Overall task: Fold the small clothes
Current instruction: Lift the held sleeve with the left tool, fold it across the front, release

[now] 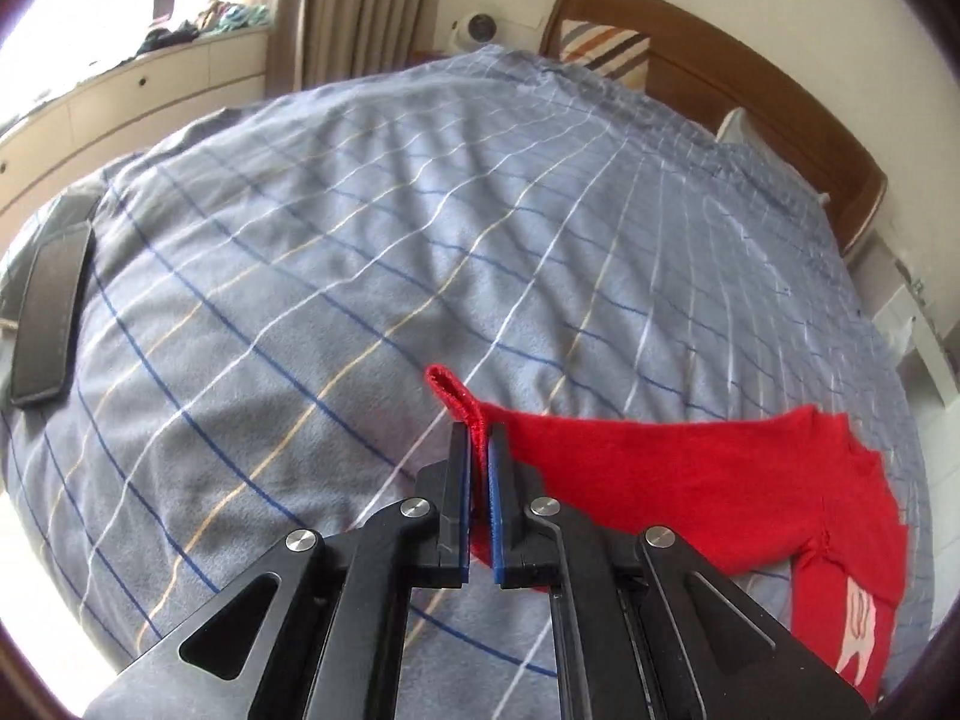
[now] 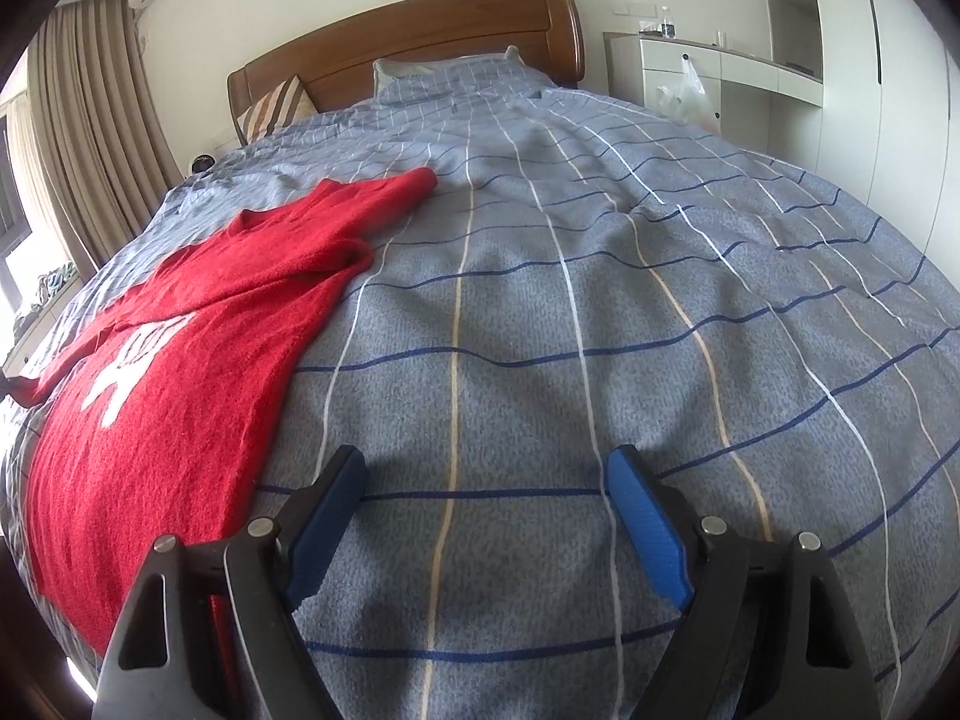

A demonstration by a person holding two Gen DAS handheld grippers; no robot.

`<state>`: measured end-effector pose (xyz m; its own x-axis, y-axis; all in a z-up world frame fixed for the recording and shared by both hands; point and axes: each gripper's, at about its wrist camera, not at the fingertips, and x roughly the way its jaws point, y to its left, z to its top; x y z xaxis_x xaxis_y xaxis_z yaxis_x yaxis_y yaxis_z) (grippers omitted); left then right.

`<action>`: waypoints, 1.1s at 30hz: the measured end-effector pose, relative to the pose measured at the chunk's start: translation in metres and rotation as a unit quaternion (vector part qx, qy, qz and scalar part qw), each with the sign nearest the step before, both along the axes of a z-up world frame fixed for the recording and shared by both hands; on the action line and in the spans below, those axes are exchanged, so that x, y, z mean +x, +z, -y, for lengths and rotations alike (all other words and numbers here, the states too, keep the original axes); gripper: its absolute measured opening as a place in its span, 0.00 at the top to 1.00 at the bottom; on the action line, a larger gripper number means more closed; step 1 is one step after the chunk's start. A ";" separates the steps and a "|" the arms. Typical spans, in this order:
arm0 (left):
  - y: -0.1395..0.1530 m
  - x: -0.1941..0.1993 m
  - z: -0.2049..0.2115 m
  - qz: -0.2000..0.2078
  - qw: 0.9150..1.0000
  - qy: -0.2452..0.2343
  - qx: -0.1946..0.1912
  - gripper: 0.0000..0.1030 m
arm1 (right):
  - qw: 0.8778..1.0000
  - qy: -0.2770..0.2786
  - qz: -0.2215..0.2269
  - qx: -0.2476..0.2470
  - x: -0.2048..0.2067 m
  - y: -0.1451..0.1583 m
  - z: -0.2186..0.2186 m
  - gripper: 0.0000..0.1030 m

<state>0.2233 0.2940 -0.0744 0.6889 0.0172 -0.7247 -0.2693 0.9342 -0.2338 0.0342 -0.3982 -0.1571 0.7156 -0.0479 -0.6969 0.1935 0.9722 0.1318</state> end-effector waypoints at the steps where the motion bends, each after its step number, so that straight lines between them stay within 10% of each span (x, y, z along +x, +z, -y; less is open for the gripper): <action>1: 0.019 0.002 0.014 0.015 1.000 -0.021 0.013 0.97 | 1.000 0.000 0.000 0.001 0.000 0.000 0.000 0.20; 5: 0.092 0.013 0.094 0.081 0.988 -0.129 0.026 0.97 | 1.000 -0.001 0.001 0.004 0.000 0.001 0.000 0.19; 10: 0.142 0.028 0.225 0.131 0.953 -0.272 0.031 0.97 | 1.000 -0.001 0.002 0.006 -0.001 0.001 0.000 0.18; 20: 0.086 0.045 0.408 0.077 0.910 -0.407 0.018 0.95 | 1.000 -0.001 0.002 0.004 0.000 0.001 -0.002 0.18; 21: 0.075 0.045 0.417 0.064 0.909 -0.411 0.022 0.92 | 1.000 0.000 0.002 0.004 0.000 0.001 -0.002 0.18; 25: 0.046 0.035 0.419 0.028 0.922 -0.385 0.035 0.20 | 1.000 0.000 0.003 0.004 0.000 0.001 -0.002 0.18; 33: 0.017 -0.019 0.332 0.022 0.942 -0.323 0.086 0.08 | 1.000 0.003 0.002 0.000 0.002 0.000 -0.004 0.15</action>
